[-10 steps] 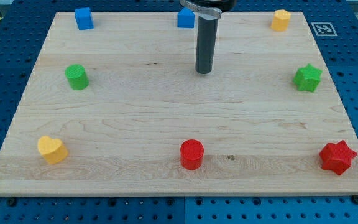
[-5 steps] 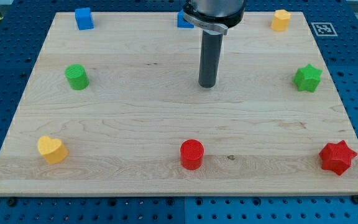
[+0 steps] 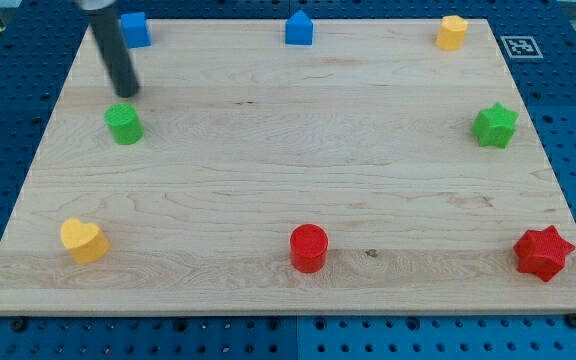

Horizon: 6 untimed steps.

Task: Point at the green circle

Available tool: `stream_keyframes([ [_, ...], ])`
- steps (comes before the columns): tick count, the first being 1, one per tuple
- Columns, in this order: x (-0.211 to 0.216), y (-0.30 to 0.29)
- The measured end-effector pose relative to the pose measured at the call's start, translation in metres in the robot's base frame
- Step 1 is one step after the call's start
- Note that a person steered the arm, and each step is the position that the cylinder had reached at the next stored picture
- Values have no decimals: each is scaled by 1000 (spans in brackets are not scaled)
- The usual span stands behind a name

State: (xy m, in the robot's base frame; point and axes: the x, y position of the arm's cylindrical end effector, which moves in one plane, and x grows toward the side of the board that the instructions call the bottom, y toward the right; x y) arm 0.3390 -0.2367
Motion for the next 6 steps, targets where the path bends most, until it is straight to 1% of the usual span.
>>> stream_keyframes([
  [1,17,-25],
  [2,41,-27],
  [3,44,-29],
  [4,59,-17],
  [5,65,13],
  [6,65,57],
])
